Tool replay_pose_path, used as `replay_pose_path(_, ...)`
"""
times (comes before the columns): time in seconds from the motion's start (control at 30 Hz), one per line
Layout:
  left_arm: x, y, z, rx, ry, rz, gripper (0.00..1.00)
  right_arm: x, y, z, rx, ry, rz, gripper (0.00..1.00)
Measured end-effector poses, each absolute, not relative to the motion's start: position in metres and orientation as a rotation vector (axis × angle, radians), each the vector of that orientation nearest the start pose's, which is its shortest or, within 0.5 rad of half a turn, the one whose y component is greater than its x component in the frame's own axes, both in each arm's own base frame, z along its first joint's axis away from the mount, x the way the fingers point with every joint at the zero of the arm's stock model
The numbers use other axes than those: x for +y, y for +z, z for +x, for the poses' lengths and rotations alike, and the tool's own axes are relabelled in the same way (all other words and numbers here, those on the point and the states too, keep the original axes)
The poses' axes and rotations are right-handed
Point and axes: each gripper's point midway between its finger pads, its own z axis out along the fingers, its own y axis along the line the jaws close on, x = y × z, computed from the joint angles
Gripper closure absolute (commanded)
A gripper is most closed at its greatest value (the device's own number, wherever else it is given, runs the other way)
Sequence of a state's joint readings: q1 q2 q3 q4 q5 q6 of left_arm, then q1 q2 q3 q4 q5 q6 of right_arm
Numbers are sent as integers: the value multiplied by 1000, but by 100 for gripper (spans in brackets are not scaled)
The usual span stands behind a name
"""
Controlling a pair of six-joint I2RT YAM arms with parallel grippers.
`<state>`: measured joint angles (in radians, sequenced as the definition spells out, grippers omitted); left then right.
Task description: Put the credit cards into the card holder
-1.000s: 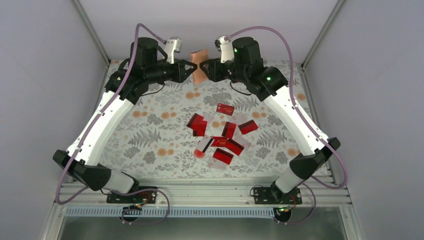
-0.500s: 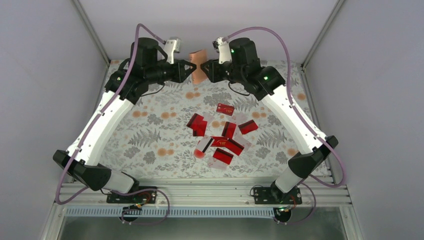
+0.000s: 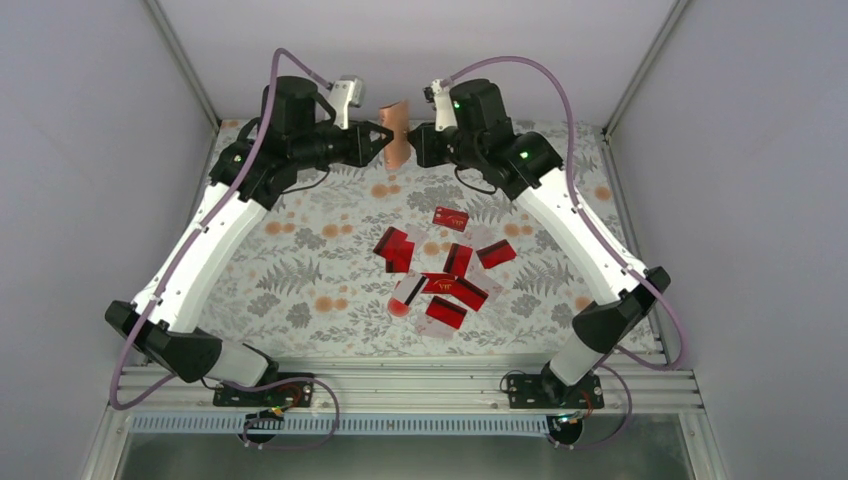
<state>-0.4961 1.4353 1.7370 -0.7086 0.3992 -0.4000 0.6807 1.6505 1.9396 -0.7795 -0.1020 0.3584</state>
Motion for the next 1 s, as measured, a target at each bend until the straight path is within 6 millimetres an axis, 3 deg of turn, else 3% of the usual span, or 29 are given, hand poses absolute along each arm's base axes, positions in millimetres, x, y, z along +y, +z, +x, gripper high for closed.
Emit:
replay_pose_path(0.2,-260,429,316,1993,-1003,414,98,304,363,372,2178,632,-370,97)
replay_pose_path(0.53,-260,430,314,1992,-1001,416,98,298,362,374,2177,591,-361,97)
replay_pose_path(0.73,-261,430,314,1984,-995,434,98,284,369,367,2158,575,-359,97)
replay_pose_path(0.8,-261,430,314,1981,-988,444,98,275,371,366,2152,567,-350,93)
replay_pose_path(0.93,-260,429,313,1979,-974,464,98,256,370,364,2156,541,-325,71)
replay_pose_path(1.0,-260,429,313,1976,-971,471,98,244,364,366,2170,519,-307,68)
